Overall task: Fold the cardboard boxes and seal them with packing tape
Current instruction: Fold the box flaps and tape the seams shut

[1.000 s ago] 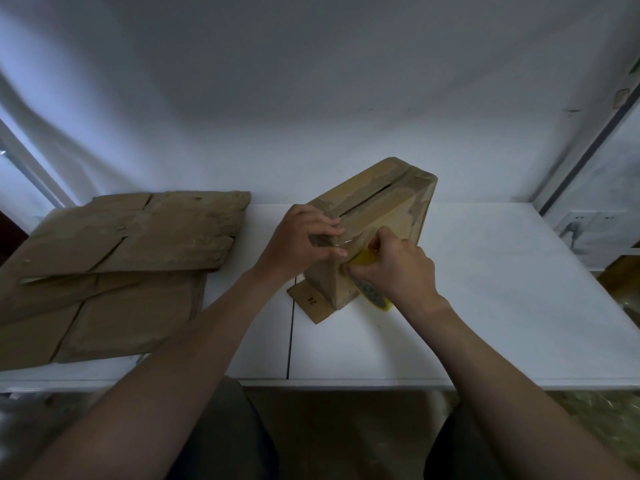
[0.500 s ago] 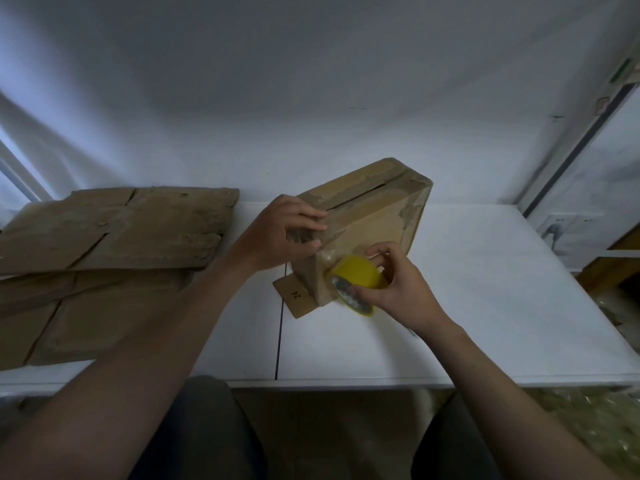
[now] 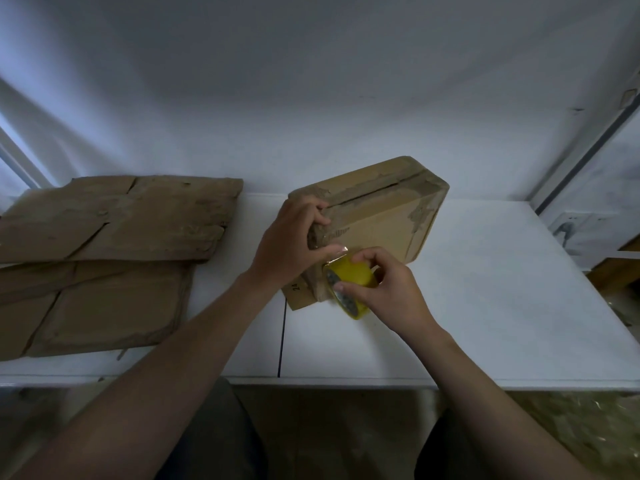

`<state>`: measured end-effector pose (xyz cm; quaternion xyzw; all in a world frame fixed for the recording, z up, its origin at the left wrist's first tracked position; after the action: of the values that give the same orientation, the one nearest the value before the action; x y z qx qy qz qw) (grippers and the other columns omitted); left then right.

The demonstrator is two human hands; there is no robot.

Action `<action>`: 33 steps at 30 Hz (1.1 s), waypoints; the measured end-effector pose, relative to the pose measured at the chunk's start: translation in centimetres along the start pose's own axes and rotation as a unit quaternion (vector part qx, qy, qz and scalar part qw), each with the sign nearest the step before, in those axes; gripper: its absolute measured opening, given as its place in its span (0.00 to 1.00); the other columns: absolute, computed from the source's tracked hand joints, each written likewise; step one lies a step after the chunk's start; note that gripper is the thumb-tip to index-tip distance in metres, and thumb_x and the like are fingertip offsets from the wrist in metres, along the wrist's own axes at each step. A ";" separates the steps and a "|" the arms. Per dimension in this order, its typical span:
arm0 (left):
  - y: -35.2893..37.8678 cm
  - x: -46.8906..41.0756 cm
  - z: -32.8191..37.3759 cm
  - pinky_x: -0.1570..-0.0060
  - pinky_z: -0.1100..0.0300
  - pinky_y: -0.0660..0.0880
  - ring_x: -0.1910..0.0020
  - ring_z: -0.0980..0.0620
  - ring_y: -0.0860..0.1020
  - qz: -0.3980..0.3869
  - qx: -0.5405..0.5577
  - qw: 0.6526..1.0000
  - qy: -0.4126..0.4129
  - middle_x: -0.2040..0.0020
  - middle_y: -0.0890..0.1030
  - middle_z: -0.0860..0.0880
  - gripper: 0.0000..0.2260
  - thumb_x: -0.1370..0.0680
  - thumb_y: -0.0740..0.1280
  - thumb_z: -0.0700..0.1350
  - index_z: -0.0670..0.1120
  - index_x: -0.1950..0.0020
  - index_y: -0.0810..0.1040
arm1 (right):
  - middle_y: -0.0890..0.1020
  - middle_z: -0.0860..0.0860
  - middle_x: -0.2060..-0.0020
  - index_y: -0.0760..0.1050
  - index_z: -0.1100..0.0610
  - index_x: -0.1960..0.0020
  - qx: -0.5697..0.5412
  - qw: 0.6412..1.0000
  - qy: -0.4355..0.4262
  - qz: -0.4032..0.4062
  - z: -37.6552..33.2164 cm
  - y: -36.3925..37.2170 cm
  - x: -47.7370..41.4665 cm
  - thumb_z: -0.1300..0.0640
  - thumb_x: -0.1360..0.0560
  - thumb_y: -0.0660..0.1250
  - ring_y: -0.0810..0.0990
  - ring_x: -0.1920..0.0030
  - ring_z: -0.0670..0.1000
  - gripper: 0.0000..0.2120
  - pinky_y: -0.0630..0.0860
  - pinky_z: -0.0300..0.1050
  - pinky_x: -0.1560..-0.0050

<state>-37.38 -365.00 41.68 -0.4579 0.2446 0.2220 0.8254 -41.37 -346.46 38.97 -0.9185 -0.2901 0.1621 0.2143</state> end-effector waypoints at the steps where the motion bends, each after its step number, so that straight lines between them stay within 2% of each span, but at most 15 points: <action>1: 0.0 0.2 -0.1 0.48 0.56 0.77 0.35 0.50 0.73 0.002 -0.016 1.000 0.009 0.37 0.77 0.49 0.21 0.30 0.78 0.56 0.45 0.47 0.76 | 0.75 0.35 0.53 0.74 0.44 0.42 -0.005 1.000 -0.005 -0.012 0.0 0.0 0.2 0.49 0.32 0.81 0.74 0.52 0.37 0.23 0.73 0.32 0.59; 4: 0.2 0.1 -0.7 0.44 0.51 0.77 0.31 0.49 0.72 -0.012 -0.029 0.999 0.006 0.36 0.79 0.50 0.20 0.28 0.75 0.59 0.46 0.47 0.77 | 0.74 0.37 0.50 0.71 0.44 0.37 -0.015 0.999 -0.012 -0.049 0.0 0.5 0.7 0.52 0.31 0.81 0.75 0.51 0.37 0.28 0.74 0.32 0.57; 7: -0.2 -0.5 -1.5 0.39 0.47 0.75 0.31 0.50 0.73 -0.023 0.023 0.999 0.002 0.36 0.80 0.51 0.19 0.28 0.73 0.60 0.47 0.47 0.81 | 0.75 0.40 0.53 0.71 0.44 0.38 -0.010 0.999 -0.017 -0.030 0.2 0.7 0.7 0.53 0.31 0.81 0.75 0.53 0.39 0.27 0.74 0.33 0.58; 12: -0.8 -1.0 -2.9 0.32 0.43 0.70 0.28 0.48 0.72 -0.060 0.113 0.991 0.026 0.35 0.80 0.49 0.17 0.28 0.75 0.52 0.44 0.44 0.84 | 0.75 0.42 0.58 0.76 0.46 0.42 0.002 1.000 -0.023 0.002 -0.1 0.5 -0.1 0.50 0.33 0.82 0.74 0.59 0.40 0.23 0.71 0.33 0.62; 14: -0.7 -0.9 -3.1 0.28 0.45 0.67 0.25 0.48 0.68 -0.069 0.132 0.989 0.011 0.33 0.79 0.49 0.16 0.27 0.75 0.50 0.45 0.43 0.84 | 0.75 0.42 0.60 0.77 0.47 0.43 0.009 1.000 -0.026 0.006 -0.3 0.6 -0.4 0.50 0.33 0.82 0.74 0.60 0.42 0.22 0.72 0.35 0.62; 16: -0.7 -0.7 -2.9 0.24 0.53 0.60 0.22 0.49 0.61 -0.075 0.117 0.990 -0.011 0.30 0.76 0.51 0.16 0.25 0.72 0.54 0.49 0.40 0.82 | 0.75 0.42 0.60 0.77 0.45 0.44 0.016 1.000 -0.022 0.008 -0.3 0.6 -0.5 0.49 0.33 0.82 0.74 0.60 0.42 0.22 0.73 0.36 0.62; 18: -1.3 0.1 -2.9 0.24 0.56 0.56 0.22 0.47 0.59 -0.056 0.059 0.996 -0.036 0.28 0.73 0.52 0.17 0.24 0.69 0.58 0.53 0.37 0.81 | 0.75 0.42 0.60 0.76 0.44 0.44 0.017 1.000 -0.013 0.004 -0.1 0.6 -0.5 0.48 0.33 0.82 0.75 0.60 0.42 0.22 0.73 0.36 0.63; 20: -2.8 1.6 -2.5 0.30 0.49 0.66 0.30 0.46 0.68 0.028 0.029 0.995 -0.092 0.34 0.75 0.50 0.15 0.23 0.69 0.57 0.53 0.39 0.79 | 0.75 0.41 0.60 0.76 0.44 0.44 0.021 1.000 -0.010 0.000 -0.1 0.5 -0.5 0.47 0.33 0.82 0.75 0.61 0.42 0.22 0.73 0.36 0.63; 22: -3.6 4.1 -2.0 0.45 0.49 0.75 0.45 0.49 0.75 0.087 0.060 0.970 -0.221 0.47 0.77 0.48 0.08 0.22 0.70 0.49 0.49 0.47 0.74 | 0.75 0.41 0.60 0.76 0.44 0.44 0.020 1.000 -0.008 -0.001 -0.1 0.6 -0.4 0.47 0.34 0.82 0.75 0.61 0.43 0.22 0.73 0.37 0.62; 23: -3.0 5.4 -1.8 0.52 0.52 0.77 0.50 0.50 0.78 0.066 0.105 0.943 -0.308 0.51 0.77 0.49 0.07 0.21 0.69 0.45 0.47 0.48 0.72 | 0.75 0.41 0.60 0.76 0.44 0.44 0.018 1.000 -0.008 0.000 -0.1 0.6 -0.4 0.47 0.34 0.82 0.75 0.61 0.43 0.22 0.74 0.38 0.62; 25: 0.0 8.1 -0.4 0.60 0.60 0.80 0.57 0.55 0.84 -0.036 0.261 0.852 -0.453 0.53 0.82 0.47 0.07 0.18 0.66 0.43 0.42 0.45 0.72 | 0.75 0.41 0.60 0.76 0.44 0.44 0.021 1.000 -0.011 0.005 -0.2 0.7 -0.4 0.48 0.34 0.82 0.75 0.61 0.43 0.22 0.74 0.40 0.62; 27: 2.1 9.3 1.5 0.54 0.57 0.83 0.53 0.52 0.86 -0.089 0.386 0.778 -0.487 0.49 0.85 0.42 0.10 0.17 0.65 0.45 0.39 0.40 0.75 | 0.76 0.41 0.60 0.77 0.45 0.44 0.024 0.999 -0.021 0.003 -0.4 0.8 -0.4 0.49 0.34 0.82 0.75 0.61 0.43 0.22 0.73 0.38 0.62; 29: 2.8 9.1 2.4 0.48 0.51 0.82 0.49 0.45 0.86 -0.062 0.458 0.743 -0.484 0.46 0.85 0.39 0.08 0.17 0.66 0.43 0.39 0.42 0.77 | 0.76 0.41 0.60 0.77 0.46 0.44 0.018 0.999 -0.026 -0.014 -0.6 0.9 -0.3 0.51 0.33 0.82 0.75 0.61 0.41 0.22 0.72 0.34 0.61; 31: 3.3 8.8 2.4 0.47 0.50 0.83 0.48 0.43 0.85 -0.019 0.480 0.726 -0.492 0.44 0.84 0.36 0.11 0.19 0.68 0.40 0.34 0.40 0.76 | 0.78 0.41 0.58 0.78 0.47 0.43 0.020 0.998 -0.033 -0.042 -0.8 0.5 -0.3 0.50 0.32 0.81 0.77 0.59 0.40 0.21 0.72 0.32 0.59; 33: 3.8 8.6 2.3 0.48 0.48 0.83 0.48 0.41 0.85 0.000 0.463 0.732 -0.499 0.43 0.82 0.34 0.15 0.21 0.70 0.38 0.31 0.38 0.73 | 0.81 0.40 0.55 0.80 0.47 0.42 0.038 0.998 -0.041 -0.039 -0.3 -0.8 -0.3 0.48 0.29 0.78 0.79 0.56 0.40 0.17 0.73 0.31 0.57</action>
<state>-32.43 -359.90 35.04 0.1581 -0.1299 0.2778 0.9386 -41.81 -346.10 39.72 -0.8902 -0.3282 0.2016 0.2434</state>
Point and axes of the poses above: each hand's wrist, its own x-axis away from the middle knuckle, its own y-axis out of the palm, z = x × y, the point moved 7 cm from there along -x, towards the middle knuckle
